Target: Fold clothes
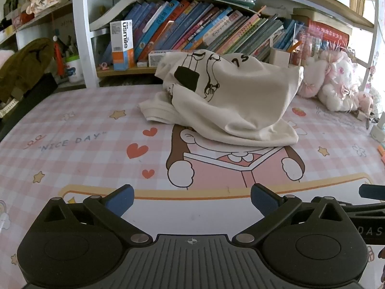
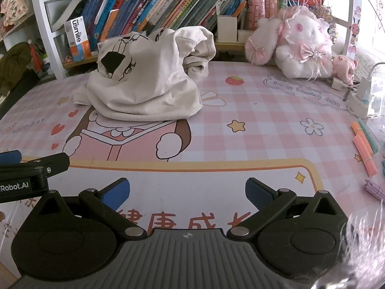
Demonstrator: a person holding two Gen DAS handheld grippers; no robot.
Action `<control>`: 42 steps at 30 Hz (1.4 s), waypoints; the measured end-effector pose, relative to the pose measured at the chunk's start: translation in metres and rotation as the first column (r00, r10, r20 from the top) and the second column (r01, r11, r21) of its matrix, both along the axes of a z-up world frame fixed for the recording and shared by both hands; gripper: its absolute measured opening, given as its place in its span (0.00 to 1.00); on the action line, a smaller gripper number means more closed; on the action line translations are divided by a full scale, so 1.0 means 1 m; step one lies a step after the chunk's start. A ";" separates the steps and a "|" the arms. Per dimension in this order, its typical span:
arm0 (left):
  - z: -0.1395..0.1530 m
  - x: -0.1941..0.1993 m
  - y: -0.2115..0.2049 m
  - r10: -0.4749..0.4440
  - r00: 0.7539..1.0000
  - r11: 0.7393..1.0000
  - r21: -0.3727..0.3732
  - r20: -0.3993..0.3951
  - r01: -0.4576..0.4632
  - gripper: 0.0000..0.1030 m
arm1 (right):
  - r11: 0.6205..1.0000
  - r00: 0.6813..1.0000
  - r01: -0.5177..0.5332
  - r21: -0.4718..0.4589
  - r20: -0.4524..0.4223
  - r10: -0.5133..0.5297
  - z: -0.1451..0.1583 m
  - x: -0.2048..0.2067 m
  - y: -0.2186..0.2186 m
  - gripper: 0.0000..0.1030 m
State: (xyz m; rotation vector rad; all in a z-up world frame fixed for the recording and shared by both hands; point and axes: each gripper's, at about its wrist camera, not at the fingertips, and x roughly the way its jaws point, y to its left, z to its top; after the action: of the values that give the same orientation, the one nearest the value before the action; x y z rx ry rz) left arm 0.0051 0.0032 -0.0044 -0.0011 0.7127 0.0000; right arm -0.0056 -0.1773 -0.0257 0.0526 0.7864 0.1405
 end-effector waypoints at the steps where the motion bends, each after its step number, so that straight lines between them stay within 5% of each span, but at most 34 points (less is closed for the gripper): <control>1: 0.000 0.000 0.000 0.000 1.000 1.000 0.000 -0.001 0.000 1.00 | 1.000 1.000 0.000 0.000 -0.001 0.000 0.000 0.000 0.000 1.00; 42: -0.005 0.005 0.001 -0.002 1.000 1.000 -0.005 -0.028 0.002 1.00 | 1.000 0.999 -0.018 0.001 -0.030 0.018 -0.005 0.004 0.005 1.00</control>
State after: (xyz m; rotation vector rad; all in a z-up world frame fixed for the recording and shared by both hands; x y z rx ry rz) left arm 0.0103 0.0038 -0.0090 -0.0048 0.7410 -0.0039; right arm -0.0013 -0.1728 -0.0303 0.0480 0.8166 0.1577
